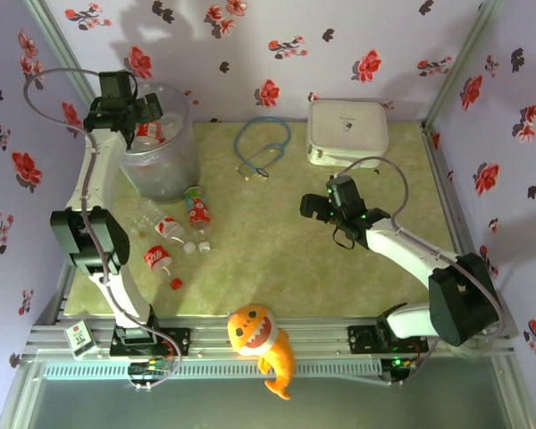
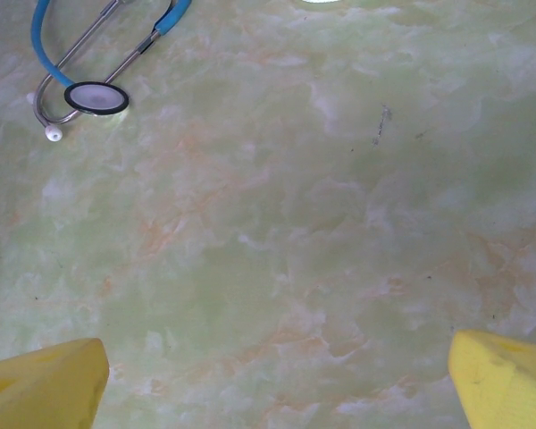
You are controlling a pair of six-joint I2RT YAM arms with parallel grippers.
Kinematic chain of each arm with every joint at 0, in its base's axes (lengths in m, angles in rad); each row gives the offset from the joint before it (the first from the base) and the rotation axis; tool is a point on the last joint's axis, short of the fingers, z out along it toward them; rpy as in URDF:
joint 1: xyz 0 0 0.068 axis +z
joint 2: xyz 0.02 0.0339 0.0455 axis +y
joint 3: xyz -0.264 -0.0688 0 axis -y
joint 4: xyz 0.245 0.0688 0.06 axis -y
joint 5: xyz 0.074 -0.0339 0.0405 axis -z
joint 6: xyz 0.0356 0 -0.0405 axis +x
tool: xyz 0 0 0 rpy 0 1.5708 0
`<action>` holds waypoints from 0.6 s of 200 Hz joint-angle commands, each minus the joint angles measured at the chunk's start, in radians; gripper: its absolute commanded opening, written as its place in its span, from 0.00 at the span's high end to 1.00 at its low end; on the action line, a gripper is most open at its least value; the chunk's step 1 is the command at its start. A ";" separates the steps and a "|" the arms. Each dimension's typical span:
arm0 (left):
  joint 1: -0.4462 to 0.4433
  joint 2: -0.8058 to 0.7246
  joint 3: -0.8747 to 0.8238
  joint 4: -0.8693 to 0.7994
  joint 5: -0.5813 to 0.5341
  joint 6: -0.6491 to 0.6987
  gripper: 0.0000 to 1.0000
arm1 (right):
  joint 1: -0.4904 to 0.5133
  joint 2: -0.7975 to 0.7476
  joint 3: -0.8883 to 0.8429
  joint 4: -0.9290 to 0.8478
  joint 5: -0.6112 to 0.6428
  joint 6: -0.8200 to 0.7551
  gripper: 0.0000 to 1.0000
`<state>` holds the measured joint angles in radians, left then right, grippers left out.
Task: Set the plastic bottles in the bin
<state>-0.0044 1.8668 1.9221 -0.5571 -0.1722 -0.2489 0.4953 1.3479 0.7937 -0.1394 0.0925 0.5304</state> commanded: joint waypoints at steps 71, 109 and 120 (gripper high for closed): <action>-0.003 0.092 0.049 -0.114 0.112 0.006 0.32 | -0.006 0.020 0.012 0.008 -0.011 -0.006 0.02; -0.003 -0.034 -0.054 -0.068 0.085 -0.022 0.45 | -0.006 0.025 0.011 0.014 -0.017 -0.001 0.02; -0.003 -0.058 -0.065 -0.090 0.071 -0.026 0.47 | -0.005 0.028 0.011 0.020 -0.020 0.003 0.02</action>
<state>-0.0059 1.9064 1.8900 -0.6022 -0.0776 -0.2554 0.4953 1.3621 0.7937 -0.1394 0.0803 0.5308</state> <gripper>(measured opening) 0.567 0.984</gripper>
